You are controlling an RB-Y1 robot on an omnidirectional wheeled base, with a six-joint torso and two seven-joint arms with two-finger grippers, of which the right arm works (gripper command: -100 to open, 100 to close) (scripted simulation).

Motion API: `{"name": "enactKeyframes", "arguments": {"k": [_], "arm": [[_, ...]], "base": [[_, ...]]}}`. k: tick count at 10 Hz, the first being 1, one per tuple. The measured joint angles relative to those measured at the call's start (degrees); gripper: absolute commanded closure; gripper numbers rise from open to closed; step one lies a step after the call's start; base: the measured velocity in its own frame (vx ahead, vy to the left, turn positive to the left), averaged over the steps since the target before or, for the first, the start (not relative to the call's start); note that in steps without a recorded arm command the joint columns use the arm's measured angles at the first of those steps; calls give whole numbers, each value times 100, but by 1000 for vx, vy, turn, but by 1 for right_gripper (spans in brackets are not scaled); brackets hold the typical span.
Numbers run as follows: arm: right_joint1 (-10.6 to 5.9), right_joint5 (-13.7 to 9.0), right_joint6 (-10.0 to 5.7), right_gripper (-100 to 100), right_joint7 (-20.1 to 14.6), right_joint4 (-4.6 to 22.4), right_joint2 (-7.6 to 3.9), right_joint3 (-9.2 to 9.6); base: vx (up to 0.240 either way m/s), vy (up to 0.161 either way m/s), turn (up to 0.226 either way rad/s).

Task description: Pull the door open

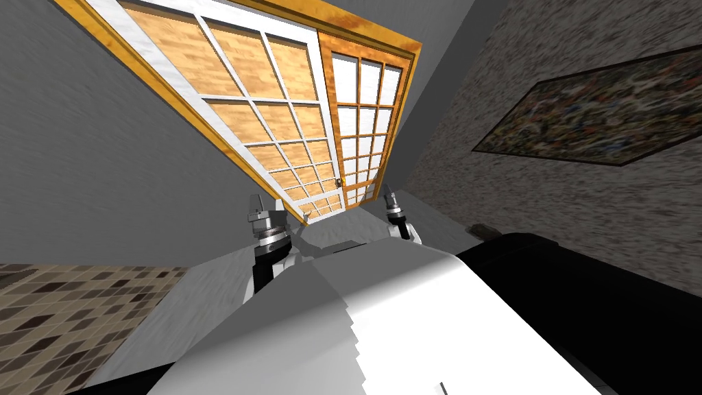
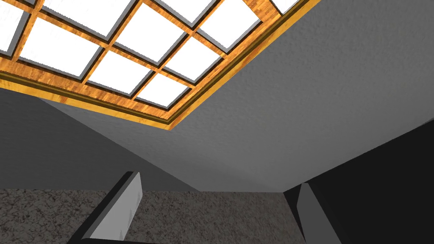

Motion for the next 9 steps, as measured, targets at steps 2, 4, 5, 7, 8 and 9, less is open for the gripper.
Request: {"name": "enactKeyframes", "arguments": {"k": [2,4,5,7,8,9], "arm": [[-41,92,-41,-100,160,197,-17,-31],[-124,164,-108,-100,306,469,-76,-111],[-115,218,-123,-100,392,537,-72,-116],[-163,265,-205,-100,498,742,-85,-151],[-214,301,-255,-100,572,895,-105,-186],[-262,346,-281,-100,655,1029,-120,-215]], "base": [[97,27,17],[104,32,16],[60,14,4],[68,4,13],[90,20,19],[99,32,17]]}}
